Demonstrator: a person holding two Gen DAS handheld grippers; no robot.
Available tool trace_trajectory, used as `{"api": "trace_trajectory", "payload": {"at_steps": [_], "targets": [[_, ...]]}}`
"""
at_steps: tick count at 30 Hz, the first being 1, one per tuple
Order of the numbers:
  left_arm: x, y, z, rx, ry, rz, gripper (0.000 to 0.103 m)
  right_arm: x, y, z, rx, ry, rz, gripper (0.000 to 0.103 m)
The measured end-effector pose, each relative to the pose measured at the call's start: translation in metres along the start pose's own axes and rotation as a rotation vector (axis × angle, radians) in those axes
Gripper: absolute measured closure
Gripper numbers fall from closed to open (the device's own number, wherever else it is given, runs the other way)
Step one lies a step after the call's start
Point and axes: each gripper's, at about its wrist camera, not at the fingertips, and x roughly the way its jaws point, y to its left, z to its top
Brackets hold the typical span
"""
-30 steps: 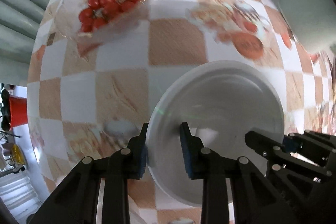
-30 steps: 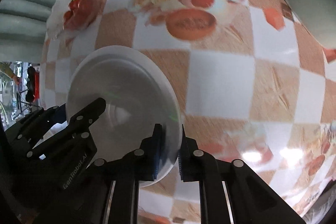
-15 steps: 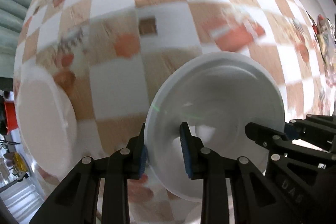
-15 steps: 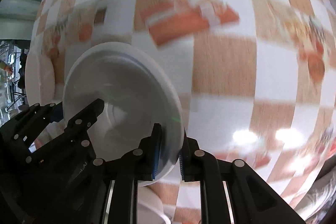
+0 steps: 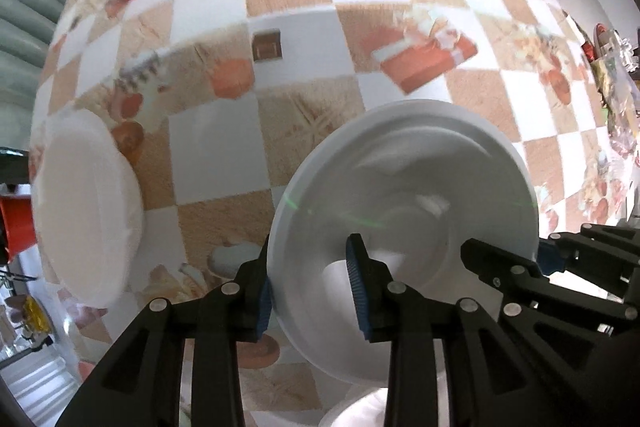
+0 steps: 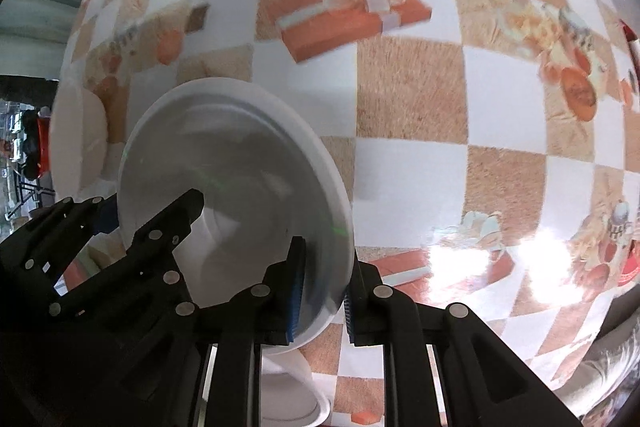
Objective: Organize plates and bowls
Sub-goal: 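Carry the second white bowl onto the first bowl and open both grippers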
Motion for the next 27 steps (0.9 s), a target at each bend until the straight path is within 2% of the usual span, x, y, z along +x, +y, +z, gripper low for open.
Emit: {"api": "trace_trajectory", "payload": {"at_steps": [5,10,17,21,25,27], "targets": [[-0.037,-0.002,-0.010,0.002,-0.047,-0.013,0.068,-0.029,0.010,-0.026,-0.029,-0.030,-0.005,0.085],[-0.059,-0.011,-0.048,0.052,-0.056,-0.012,0.068,-0.042,0.011,-0.061,-0.020,-0.015,-0.016,0.084],[-0.048,-0.023,-0.106,0.101,0.001,-0.043,0.068,-0.030,0.002,-0.125,0.038,0.051,-0.018,0.084],[-0.039,-0.031,-0.126,0.142,0.029,-0.038,0.068,-0.023,0.004,-0.142,0.038,0.064,-0.038,0.084],[-0.028,-0.029,-0.134,0.133,0.065,-0.065,0.068,-0.020,0.006,-0.151,0.026,0.058,-0.051,0.084],[-0.028,-0.028,-0.137,0.129,0.064,-0.064,0.063,-0.018,0.011,-0.154,0.017,0.058,-0.048,0.084]]}}
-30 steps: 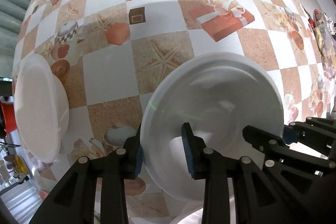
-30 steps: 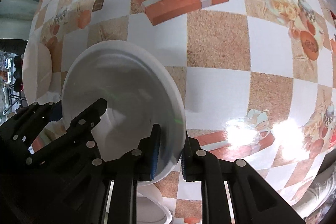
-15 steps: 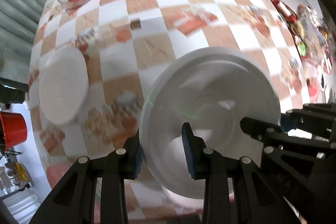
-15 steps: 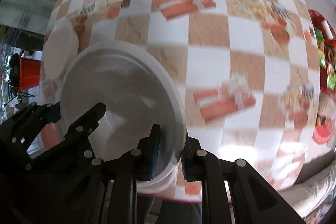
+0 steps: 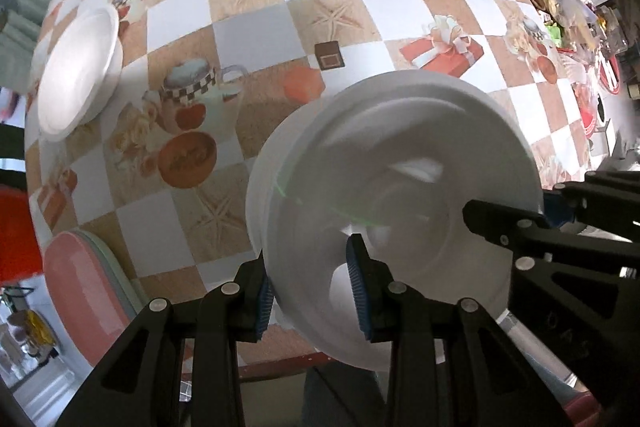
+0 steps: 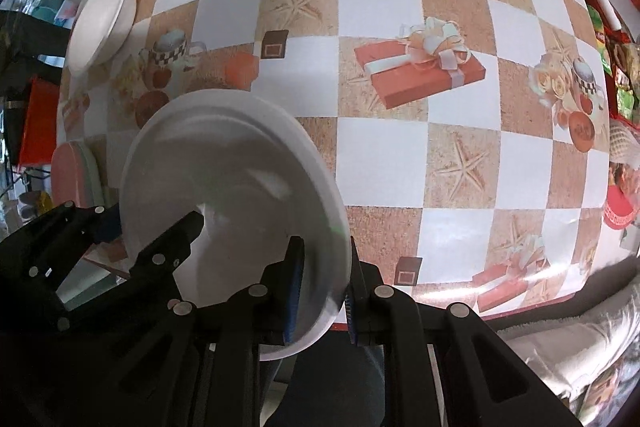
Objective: Organize plates and bowls
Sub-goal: 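Carry the second white bowl onto the first bowl and open both grippers, then move both grippers to a third white bowl rim and close on it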
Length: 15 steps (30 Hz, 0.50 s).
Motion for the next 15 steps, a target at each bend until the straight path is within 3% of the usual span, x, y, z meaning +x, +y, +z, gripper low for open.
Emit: {"api": "trace_trajectory", "payload": {"at_steps": [2,3,5,6,7,10,15], "targets": [[0.000,-0.001,-0.002,0.016,0.005,0.003,0.050,0.003,0.003,-0.001,-0.003,0.016,0.001,0.084],[-0.001,-0.001,-0.003,0.022,0.008,0.009,0.037,0.003,0.004,-0.002,-0.004,0.017,-0.005,0.083],[-0.003,0.000,-0.006,0.029,0.012,0.018,0.025,0.004,0.009,-0.004,-0.001,0.013,-0.025,0.049],[-0.004,0.002,-0.008,0.029,0.016,0.022,0.024,0.002,0.010,-0.005,0.005,-0.001,-0.034,0.012],[-0.004,0.004,-0.009,0.028,0.024,0.029,0.022,-0.002,0.011,-0.005,0.010,-0.024,-0.036,0.004],[-0.005,0.018,-0.016,-0.003,0.053,-0.031,0.020,-0.013,0.012,-0.004,0.018,-0.050,-0.056,0.004],[-0.010,0.044,-0.032,-0.067,0.090,-0.070,0.012,-0.018,0.017,0.000,0.022,-0.053,-0.070,0.004]]}}
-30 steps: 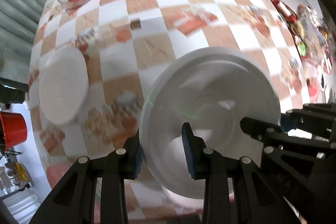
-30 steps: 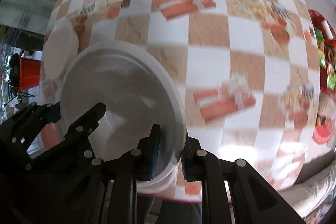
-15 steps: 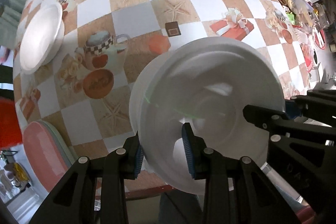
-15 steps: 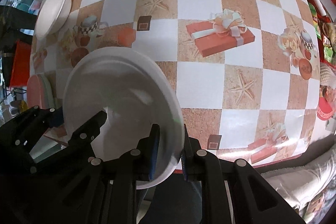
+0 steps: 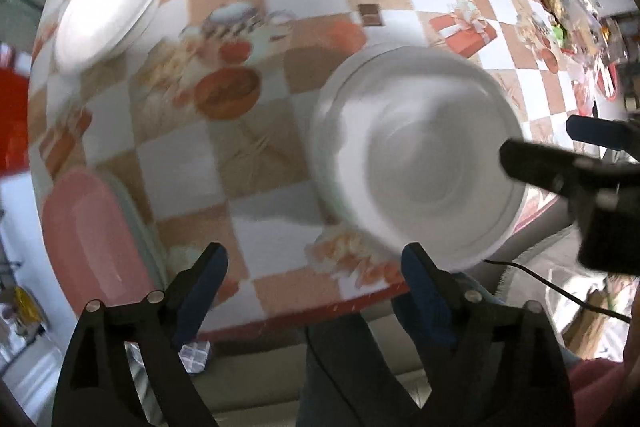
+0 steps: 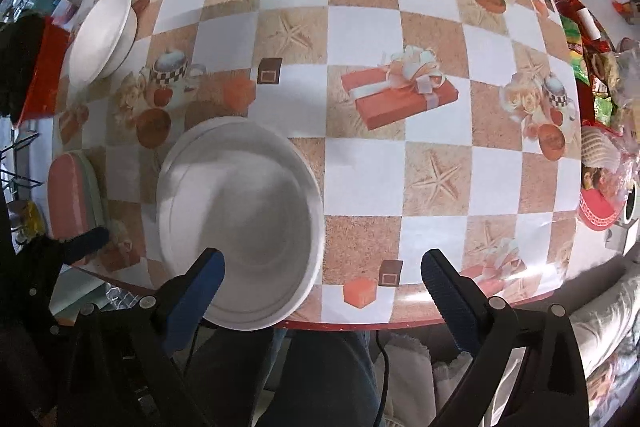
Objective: Organize plates and bowls
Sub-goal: 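Move both grippers to a third white bowl rim and close on it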
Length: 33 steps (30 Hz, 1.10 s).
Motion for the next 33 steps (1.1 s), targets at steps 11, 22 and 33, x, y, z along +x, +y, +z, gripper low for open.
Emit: {"api": "trace_trajectory", "payload": {"at_steps": [11,22,33], "targets": [[-0.021,0.059,-0.023,-0.218,-0.047,-0.027,0.012,-0.011,0.033,0.018,-0.101,-0.017,-0.015,0.004],[-0.038,0.116,-0.025,-0.385,-0.109,0.040,0.012,-0.025,0.090,0.071,-0.221,-0.010,0.026,0.004],[-0.056,0.164,0.045,-0.473,-0.170,0.115,0.012,-0.014,0.138,0.147,-0.175,-0.031,0.041,0.004]]}}
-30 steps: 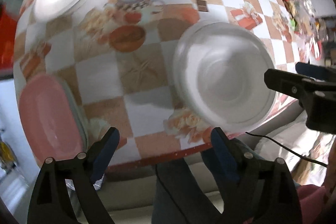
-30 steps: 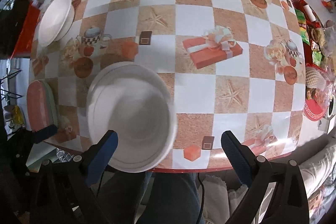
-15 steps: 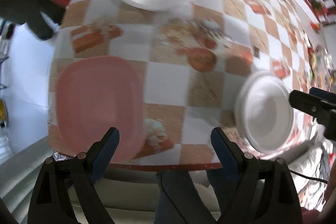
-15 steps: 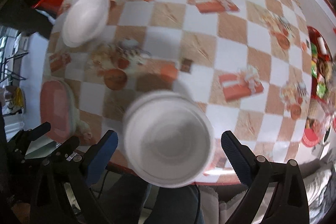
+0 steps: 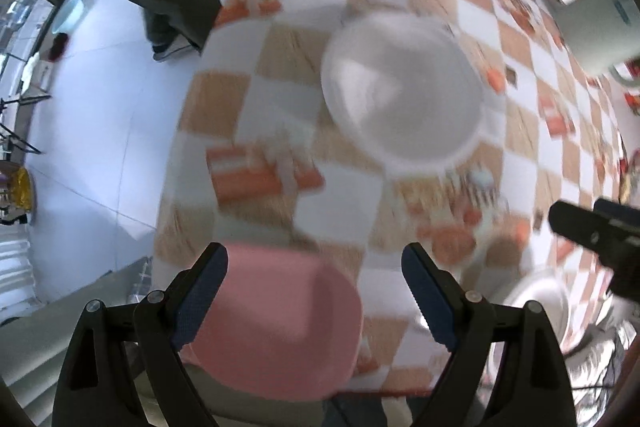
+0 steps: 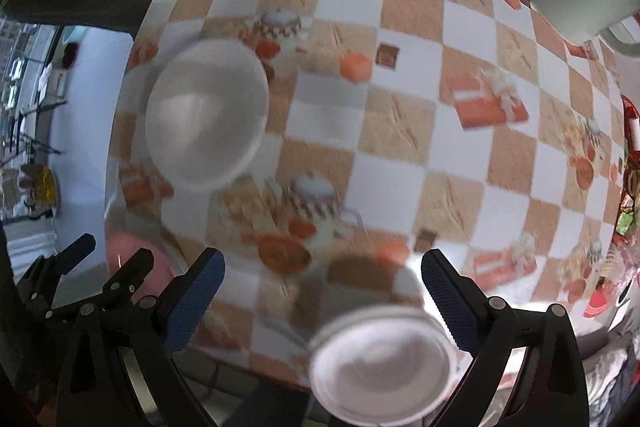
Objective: Organize plates and bowls
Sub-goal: 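Move both grippers to a third white bowl rim and close on it, then carry the third white bowl onto the bowl stack and open both grippers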
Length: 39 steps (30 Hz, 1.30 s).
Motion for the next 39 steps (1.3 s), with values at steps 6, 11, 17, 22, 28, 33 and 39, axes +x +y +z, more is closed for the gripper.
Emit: {"api": "trace_trajectory", "payload": {"at_steps": [6,11,17,22,28,33,39], "targets": [[0.018,-0.002,0.048,-0.025,-0.019,0.052,0.012,0.022,0.007,0.033,0.044,-0.003,-0.005,0.004],[0.034,-0.009,0.074,-0.003,-0.026,0.093,0.012,0.039,0.015,0.056,0.063,-0.005,0.007,0.004],[0.048,-0.013,0.095,0.033,-0.028,0.111,0.012,0.052,0.026,0.074,0.044,-0.006,0.014,0.004],[0.065,-0.012,0.102,0.035,0.003,0.111,0.015,0.065,0.030,0.084,0.056,0.011,0.021,0.005],[0.085,-0.016,0.110,0.055,0.045,0.088,0.036,0.084,0.032,0.085,0.050,0.071,0.045,0.057],[0.088,-0.021,0.113,0.057,0.045,0.024,0.058,0.093,0.033,0.078,0.023,0.111,0.109,0.077],[0.091,-0.040,0.107,0.081,0.059,-0.022,0.070,0.090,0.013,0.063,0.006,0.150,0.101,0.086]]}}
